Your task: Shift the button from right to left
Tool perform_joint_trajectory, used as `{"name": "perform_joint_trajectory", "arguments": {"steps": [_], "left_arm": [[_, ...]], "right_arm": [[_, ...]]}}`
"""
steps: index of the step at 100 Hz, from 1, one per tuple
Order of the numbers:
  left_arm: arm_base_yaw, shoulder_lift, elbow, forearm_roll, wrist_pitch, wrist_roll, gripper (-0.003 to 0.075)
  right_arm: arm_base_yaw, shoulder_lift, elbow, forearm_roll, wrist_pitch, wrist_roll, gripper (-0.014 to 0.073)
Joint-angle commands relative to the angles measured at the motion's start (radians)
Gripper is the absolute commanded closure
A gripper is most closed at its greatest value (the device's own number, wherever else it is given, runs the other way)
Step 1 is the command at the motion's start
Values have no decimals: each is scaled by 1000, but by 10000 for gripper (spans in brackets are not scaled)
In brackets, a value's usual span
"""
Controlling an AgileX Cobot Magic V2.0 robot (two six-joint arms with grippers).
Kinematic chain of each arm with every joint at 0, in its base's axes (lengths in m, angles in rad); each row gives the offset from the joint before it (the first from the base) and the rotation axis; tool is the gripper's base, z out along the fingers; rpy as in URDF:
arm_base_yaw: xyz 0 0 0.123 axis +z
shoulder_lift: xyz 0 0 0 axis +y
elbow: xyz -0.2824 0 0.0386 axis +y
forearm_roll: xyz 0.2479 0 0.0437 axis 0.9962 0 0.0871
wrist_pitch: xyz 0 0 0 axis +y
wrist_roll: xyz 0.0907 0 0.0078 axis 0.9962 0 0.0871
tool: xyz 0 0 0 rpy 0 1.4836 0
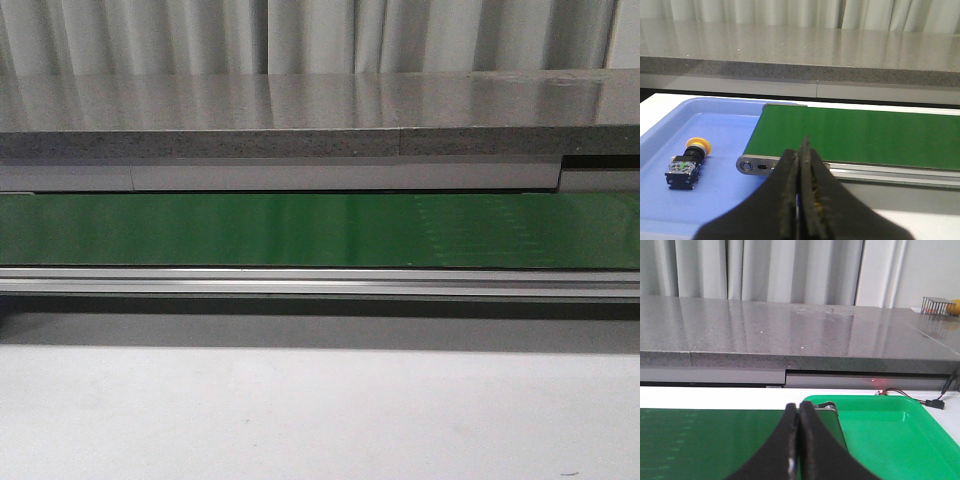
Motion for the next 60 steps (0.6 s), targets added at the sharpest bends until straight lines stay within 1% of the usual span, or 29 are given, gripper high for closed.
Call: {"name": "perform_joint_trajectory", "arguments": {"steps": [1,9,20,31,37,44,60], "left_arm": [[4,-31,46,-9,-80,-8,740],[4,-31,46,-9,-80,-8,741],[4,-31,46,-9,-80,-8,740],[4,-31,46,-9,-80,-8,741],[4,-31,46,-9,-80,-8,741],[4,-31,46,-9,-80,-8,740],[4,-31,46,-9,-80,-8,740]], "right_arm": [[17,-7,30,-37,-141,25,660],[42,-35,86,-93,-183,87,660],[63,-97,150,-147,-182,167,660],[63,-169,208,-125,-152,177,660],[66,-172,208,-111,-74,177,660],[74,-172,209,-109,-25,176,660],[131,-172,210,-109,-12,157,660]]}}
